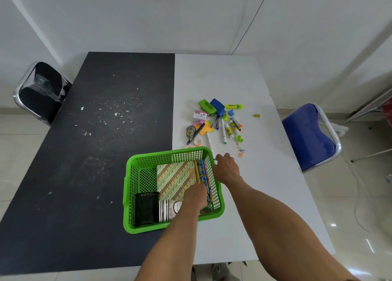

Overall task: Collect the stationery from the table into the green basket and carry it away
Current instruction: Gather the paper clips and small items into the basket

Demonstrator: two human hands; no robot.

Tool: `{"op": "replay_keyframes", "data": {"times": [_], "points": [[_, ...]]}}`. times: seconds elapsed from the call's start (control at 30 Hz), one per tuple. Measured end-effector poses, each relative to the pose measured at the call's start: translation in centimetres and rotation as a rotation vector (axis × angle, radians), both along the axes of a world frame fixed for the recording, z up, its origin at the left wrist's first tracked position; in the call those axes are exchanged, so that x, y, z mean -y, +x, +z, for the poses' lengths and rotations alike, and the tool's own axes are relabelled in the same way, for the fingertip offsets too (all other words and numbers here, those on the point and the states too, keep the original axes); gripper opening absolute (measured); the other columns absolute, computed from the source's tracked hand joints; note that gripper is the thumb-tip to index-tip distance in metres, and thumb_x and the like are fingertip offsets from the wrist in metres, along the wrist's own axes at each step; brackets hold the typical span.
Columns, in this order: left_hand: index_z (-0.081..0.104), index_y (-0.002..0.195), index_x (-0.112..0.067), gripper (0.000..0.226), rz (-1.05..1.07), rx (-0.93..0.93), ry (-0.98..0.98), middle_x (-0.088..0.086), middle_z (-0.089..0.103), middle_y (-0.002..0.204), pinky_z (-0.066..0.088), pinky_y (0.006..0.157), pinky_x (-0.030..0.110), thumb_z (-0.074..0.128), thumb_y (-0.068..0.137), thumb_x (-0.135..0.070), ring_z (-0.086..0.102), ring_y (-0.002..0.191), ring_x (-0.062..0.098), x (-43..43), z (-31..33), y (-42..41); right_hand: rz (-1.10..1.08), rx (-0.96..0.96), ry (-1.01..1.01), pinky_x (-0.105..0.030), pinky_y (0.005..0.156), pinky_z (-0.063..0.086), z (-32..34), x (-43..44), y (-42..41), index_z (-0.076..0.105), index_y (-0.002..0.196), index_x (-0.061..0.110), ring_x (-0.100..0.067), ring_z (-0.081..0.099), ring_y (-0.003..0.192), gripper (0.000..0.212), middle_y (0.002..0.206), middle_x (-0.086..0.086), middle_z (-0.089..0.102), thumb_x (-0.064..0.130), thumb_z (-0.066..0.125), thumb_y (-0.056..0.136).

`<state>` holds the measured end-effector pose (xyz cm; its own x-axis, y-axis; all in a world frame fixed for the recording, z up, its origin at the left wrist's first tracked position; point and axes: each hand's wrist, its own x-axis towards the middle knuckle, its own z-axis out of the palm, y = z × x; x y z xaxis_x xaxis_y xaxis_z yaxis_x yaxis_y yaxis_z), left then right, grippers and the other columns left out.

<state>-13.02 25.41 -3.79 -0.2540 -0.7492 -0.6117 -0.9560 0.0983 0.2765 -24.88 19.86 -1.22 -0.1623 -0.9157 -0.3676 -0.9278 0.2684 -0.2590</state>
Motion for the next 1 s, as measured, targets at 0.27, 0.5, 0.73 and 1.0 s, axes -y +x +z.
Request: {"op": "replay_keyframes", "data": {"times": [0.27,0.5,0.73,1.0], "points": [[0.065,0.110,-0.005,0.023,-0.011,-0.013,-0.018,0.011,0.066,0.107,0.056,0.085,0.040,0.063,0.087,-0.004,0.066,0.095,0.028,0.3,0.2,0.2,0.008,-0.008,0.002,-0.041,0.087,0.047,-0.1,-0.3,-0.3,0.050,0.130,0.016,-0.029,0.047,0.117,0.038,0.126,-0.011,0.045,0.027,0.050,0.094],[0.067,0.087,-0.007,0.017,0.153,-0.133,-0.300,0.009,0.066,0.084,0.050,0.067,0.036,0.051,0.091,-0.010,0.067,0.084,0.029,2.8,2.5,-0.9,0.034,-0.002,0.019,-0.040,0.087,0.047,0.5,0.0,-1.4,0.049,0.129,0.014,-0.030,0.048,0.117,0.041,0.126,-0.012,0.045,0.021,0.053,0.089],[0.065,0.105,-0.010,0.019,0.138,-0.224,-0.481,0.009,0.065,0.106,0.047,0.072,0.035,0.053,0.091,-0.014,0.062,0.098,0.030,7.4,4.0,-4.1,0.022,-0.007,0.019,-0.039,0.088,0.046,0.4,1.0,-4.6,0.049,0.128,0.013,-0.031,0.045,0.121,0.038,0.128,-0.013,0.044,0.015,0.051,0.090],[0.063,0.114,-0.011,0.027,0.060,-0.189,-0.385,0.009,0.061,0.117,0.049,0.082,0.037,0.053,0.089,-0.009,0.059,0.108,0.030,11.1,2.3,-10.4,-0.039,-0.017,0.063,-0.036,0.090,0.044,-1.2,3.3,-11.1,0.047,0.130,0.015,-0.027,0.044,0.119,0.041,0.131,-0.010,0.043,0.014,0.051,0.090]]}}
